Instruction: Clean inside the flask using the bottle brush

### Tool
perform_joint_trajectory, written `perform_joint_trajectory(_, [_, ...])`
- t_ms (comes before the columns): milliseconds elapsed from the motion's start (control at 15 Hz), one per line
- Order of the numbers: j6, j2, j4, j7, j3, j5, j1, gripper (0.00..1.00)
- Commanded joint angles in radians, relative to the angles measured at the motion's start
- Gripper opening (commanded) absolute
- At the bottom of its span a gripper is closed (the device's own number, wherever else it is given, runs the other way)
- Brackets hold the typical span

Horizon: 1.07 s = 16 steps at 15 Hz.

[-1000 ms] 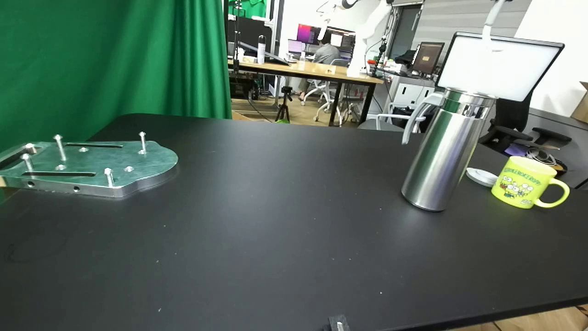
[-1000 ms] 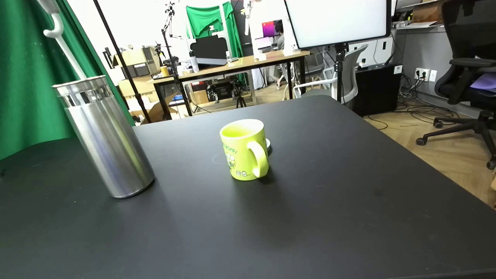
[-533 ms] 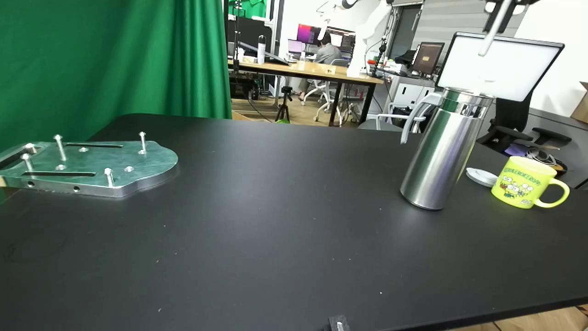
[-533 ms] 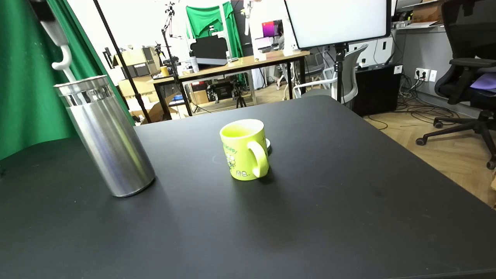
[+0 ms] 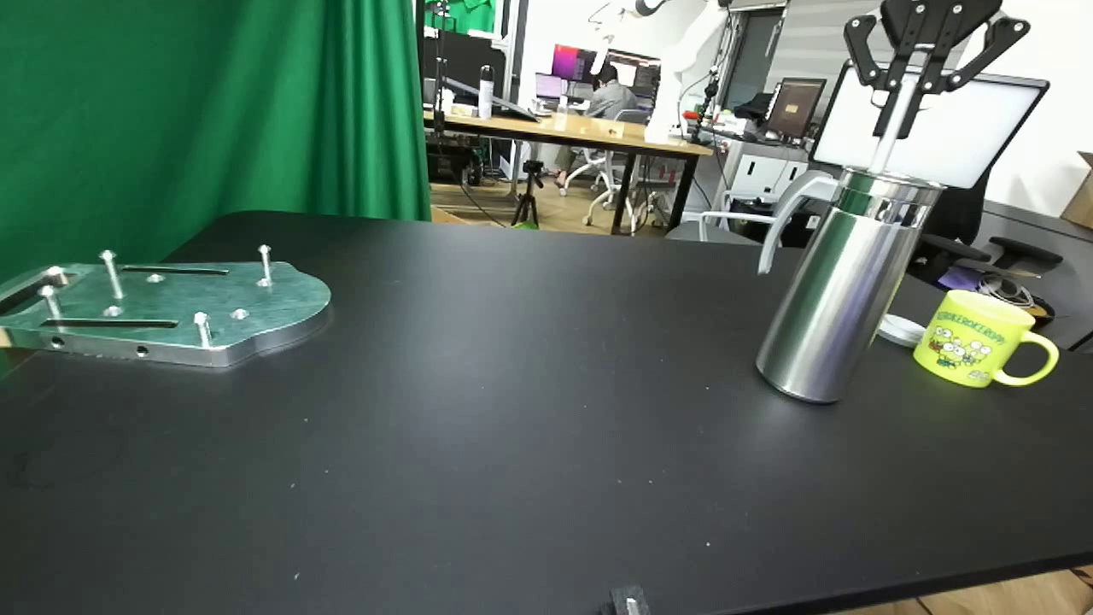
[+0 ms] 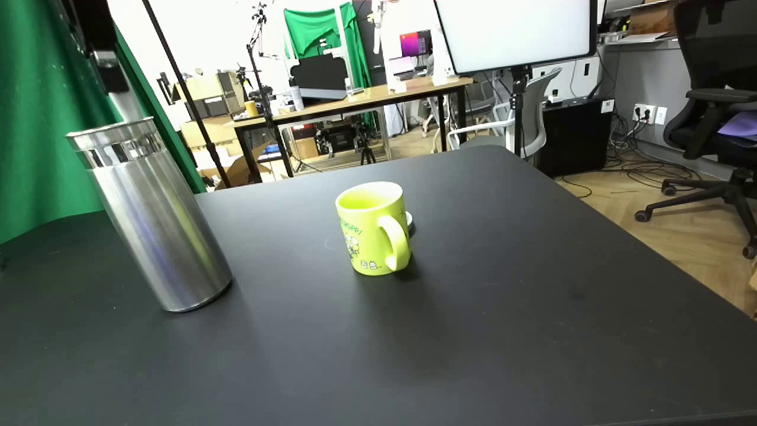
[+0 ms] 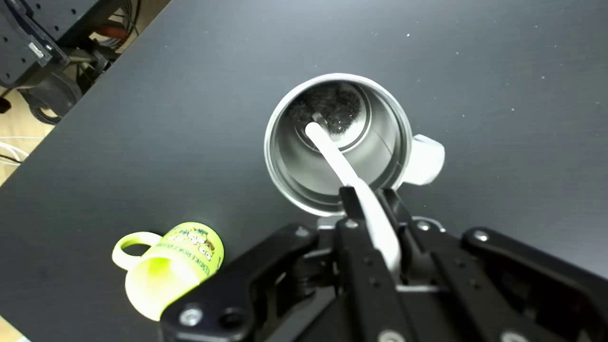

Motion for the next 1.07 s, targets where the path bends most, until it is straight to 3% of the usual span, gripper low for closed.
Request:
perform_joint_trajectory(0, [-0.069,-0.064,0.059,0.01,-0.009,-0.006,0.01,0.04])
perform_joint_trajectory(467, [-0.091,-0.179,0.074,-0.039,-0.011,0.031,0.004,0.04])
perform_joint_trajectory(1000, [-0.07,-0.102,-0.016,-0.057,-0.007,0.044,0.007,0.04])
